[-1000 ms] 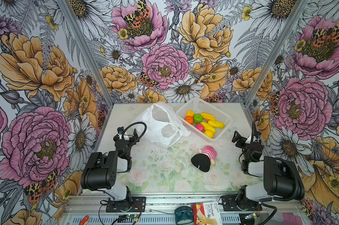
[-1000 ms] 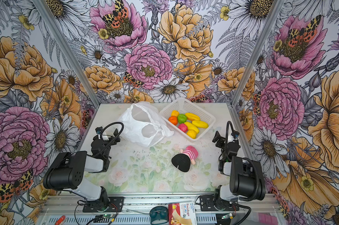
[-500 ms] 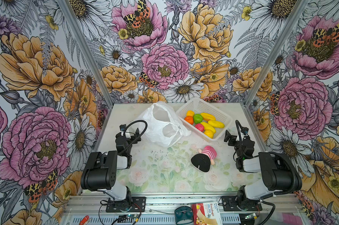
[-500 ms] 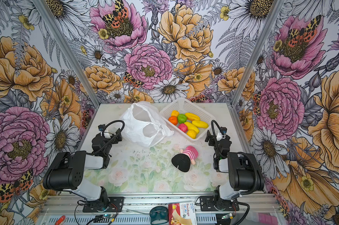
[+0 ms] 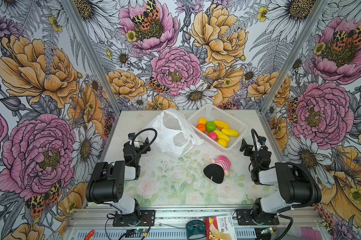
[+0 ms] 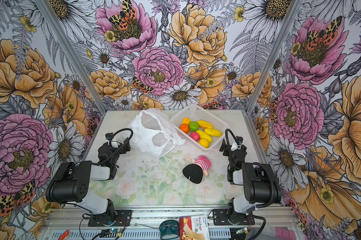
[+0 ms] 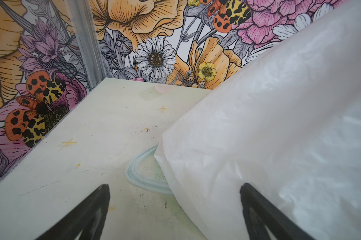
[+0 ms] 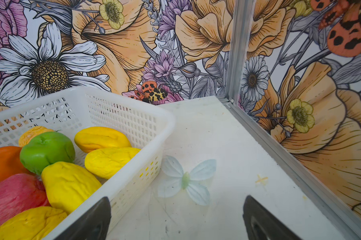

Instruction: Untie the knot of the plastic bag and take out the fruit

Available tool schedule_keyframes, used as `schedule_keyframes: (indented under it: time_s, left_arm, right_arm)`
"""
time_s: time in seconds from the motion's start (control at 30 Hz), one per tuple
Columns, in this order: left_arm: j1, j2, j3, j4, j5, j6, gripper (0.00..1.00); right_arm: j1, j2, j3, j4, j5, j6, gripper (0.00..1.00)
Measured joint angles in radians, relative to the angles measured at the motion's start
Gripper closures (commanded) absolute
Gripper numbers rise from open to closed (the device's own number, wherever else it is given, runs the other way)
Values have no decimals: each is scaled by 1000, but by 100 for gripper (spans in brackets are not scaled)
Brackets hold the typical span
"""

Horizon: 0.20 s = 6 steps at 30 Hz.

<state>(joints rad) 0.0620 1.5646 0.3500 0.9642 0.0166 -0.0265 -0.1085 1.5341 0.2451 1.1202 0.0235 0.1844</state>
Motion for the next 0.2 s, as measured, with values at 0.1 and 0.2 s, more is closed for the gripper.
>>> schedule_keyframes:
  time_s: [0.1, 0.2]
  left_arm:
    - [0, 0, 0, 0, 0, 0, 1]
    - [0, 0, 0, 0, 0, 0, 1]
  right_arm:
    - [10, 0, 3, -13, 18, -7, 1]
    - [48, 0, 38, -72, 50, -34, 1]
